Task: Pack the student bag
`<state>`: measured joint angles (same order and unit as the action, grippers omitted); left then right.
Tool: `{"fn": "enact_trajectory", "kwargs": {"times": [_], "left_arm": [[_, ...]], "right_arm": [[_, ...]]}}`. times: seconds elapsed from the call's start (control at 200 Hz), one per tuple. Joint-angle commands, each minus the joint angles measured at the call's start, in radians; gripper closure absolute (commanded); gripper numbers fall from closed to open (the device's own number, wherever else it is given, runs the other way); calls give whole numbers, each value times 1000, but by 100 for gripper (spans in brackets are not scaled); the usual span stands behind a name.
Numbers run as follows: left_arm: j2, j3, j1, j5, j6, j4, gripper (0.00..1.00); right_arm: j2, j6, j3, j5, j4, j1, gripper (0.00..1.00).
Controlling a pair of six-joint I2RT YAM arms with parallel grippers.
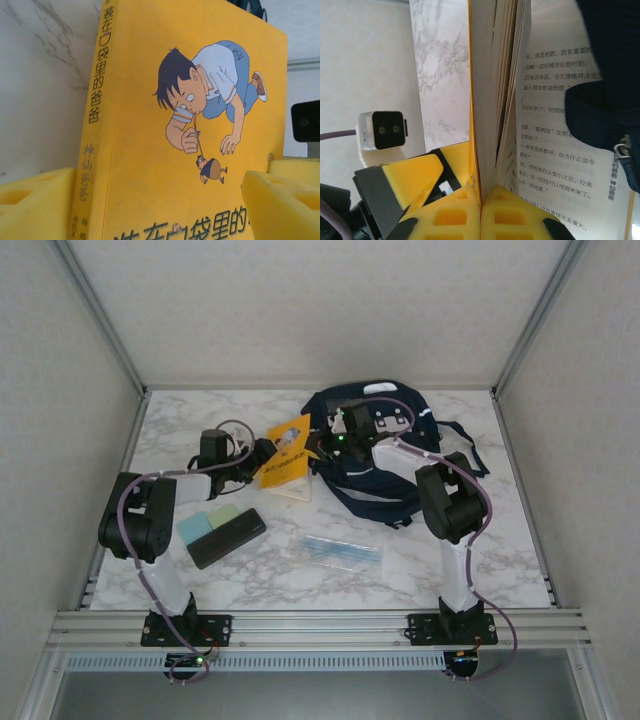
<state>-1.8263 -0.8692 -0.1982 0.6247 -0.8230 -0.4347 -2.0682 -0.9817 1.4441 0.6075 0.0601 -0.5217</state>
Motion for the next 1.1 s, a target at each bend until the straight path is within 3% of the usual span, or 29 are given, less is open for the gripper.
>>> {"fn": "enact_trajectory", "kwargs": {"times": [0.0, 0.19, 0.315, 0.43, 0.626, 0.796, 0.941, 1.056, 1.096], "left_arm": [[-34, 0, -21, 63, -82, -129, 21], [-18, -6, -33, 79, -108, -156, 48], [-4, -11, -38, 100, -136, -178, 56], [4, -28, -49, 120, -147, -176, 56], [11, -54, -77, 146, -150, -175, 48], [35, -63, -95, 163, -147, -171, 49], [49, -74, -99, 157, -116, -115, 65], [65, -84, -100, 133, -71, -39, 100], [77, -91, -98, 119, -51, -1, 100]], "right_arm": [[66, -20, -23, 62, 108, 1, 100], [65, -37, -66, 56, 142, 21, 100], [65, -39, -89, 46, 152, 33, 100], [62, -37, -106, 38, 158, 37, 100], [54, -12, -108, 14, 118, 38, 100], [45, 35, -104, -31, 42, 40, 100], [33, 30, -105, -31, 50, 39, 100], [32, 22, -96, -29, 54, 40, 100], [35, 14, -95, -30, 55, 38, 100]]}}
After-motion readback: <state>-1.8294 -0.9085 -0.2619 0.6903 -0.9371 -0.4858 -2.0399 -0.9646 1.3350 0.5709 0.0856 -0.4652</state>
